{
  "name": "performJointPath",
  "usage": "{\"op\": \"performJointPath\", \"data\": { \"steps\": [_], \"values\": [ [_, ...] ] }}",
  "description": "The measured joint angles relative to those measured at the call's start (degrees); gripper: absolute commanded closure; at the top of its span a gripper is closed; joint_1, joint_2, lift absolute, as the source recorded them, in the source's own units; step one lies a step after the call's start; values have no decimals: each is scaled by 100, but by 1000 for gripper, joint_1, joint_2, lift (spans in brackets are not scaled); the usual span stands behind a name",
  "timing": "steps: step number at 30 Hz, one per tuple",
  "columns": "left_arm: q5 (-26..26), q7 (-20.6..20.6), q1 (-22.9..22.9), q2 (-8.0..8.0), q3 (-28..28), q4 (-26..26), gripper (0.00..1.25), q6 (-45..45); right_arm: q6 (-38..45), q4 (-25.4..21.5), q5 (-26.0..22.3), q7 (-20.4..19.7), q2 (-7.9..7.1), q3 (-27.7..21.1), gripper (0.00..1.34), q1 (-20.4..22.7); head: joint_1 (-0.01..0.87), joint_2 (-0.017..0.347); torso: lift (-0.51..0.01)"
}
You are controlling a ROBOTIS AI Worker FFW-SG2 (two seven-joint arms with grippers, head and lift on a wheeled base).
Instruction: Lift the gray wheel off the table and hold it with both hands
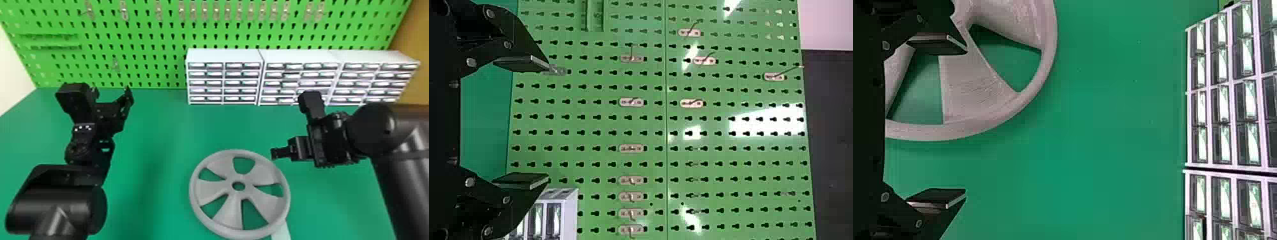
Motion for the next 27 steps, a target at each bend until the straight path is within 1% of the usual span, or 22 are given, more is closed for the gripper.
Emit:
{"op": "performJointPath", "data": {
  "steps": [16,23,27],
  "values": [
    [-8,0,-29,15,12,0,463,0,0,123,-120,0,-55,107,277,2,657,60,-95],
    [-8,0,-32,16,5,0,463,0,0,350,-251,0,-75,65,315,28,657,60,-95],
    [-9,0,-32,16,5,0,463,0,0,445,-212,0,-76,61,315,64,657,60,-95]
  ]
}}
